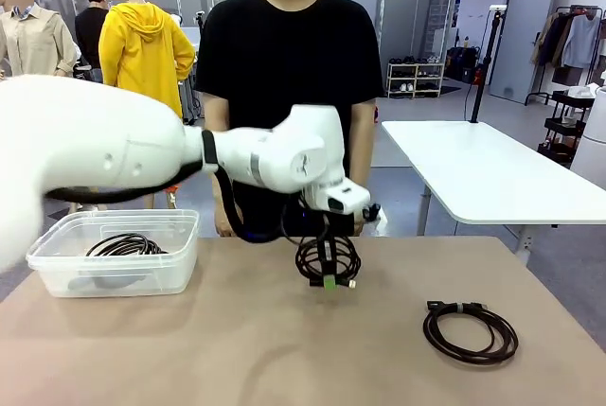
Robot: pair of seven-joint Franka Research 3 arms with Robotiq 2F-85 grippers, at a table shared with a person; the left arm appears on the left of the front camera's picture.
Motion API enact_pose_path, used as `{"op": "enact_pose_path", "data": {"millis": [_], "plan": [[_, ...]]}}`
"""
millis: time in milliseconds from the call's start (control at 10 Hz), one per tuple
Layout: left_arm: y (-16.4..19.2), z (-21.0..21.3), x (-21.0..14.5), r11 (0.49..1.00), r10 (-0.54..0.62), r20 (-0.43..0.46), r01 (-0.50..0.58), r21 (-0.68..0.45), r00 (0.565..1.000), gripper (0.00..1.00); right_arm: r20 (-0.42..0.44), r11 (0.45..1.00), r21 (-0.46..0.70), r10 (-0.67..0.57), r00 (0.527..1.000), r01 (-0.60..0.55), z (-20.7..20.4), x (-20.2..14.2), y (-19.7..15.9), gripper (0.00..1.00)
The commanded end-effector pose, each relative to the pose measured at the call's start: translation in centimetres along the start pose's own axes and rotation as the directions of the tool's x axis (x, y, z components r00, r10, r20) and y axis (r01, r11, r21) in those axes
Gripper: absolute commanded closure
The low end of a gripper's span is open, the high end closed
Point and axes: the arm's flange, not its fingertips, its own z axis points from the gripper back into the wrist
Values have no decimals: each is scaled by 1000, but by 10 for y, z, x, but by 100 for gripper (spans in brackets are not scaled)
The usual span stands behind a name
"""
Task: Organize and store the cables.
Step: Place the USB Extension Cable into the Organizing box.
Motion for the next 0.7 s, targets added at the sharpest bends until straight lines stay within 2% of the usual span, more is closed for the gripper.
{"op": "enact_pose_path", "data": {"millis": [0, 200, 400, 500, 600], "plan": [[-13, 55, -43, 997, -76, 55, 76, -13, 996, 89, -2, 1000, -10, -19, 1000, 19, 0, 2, -2, 0], [-15, 91, -90, 995, -100, 98, 98, 31, 990, 89, -2, 1000, -10, -19, 1000, 19, 0, 2, -2, 0], [-15, 125, -165, 994, -72, 125, 61, 85, 990, 89, -2, 1000, -10, -19, 1000, 19, 0, 2, -2, 0], [-13, 134, -192, 994, -74, 129, 63, 90, 989, 89, -2, 1000, -10, -19, 1000, 19, 0, 2, -2, 0], [-14, 144, -234, 995, -81, 140, 70, 77, 987, 89, -2, 1000, -10, -19, 1000, 19, 0, 2, -2, 0]]}}
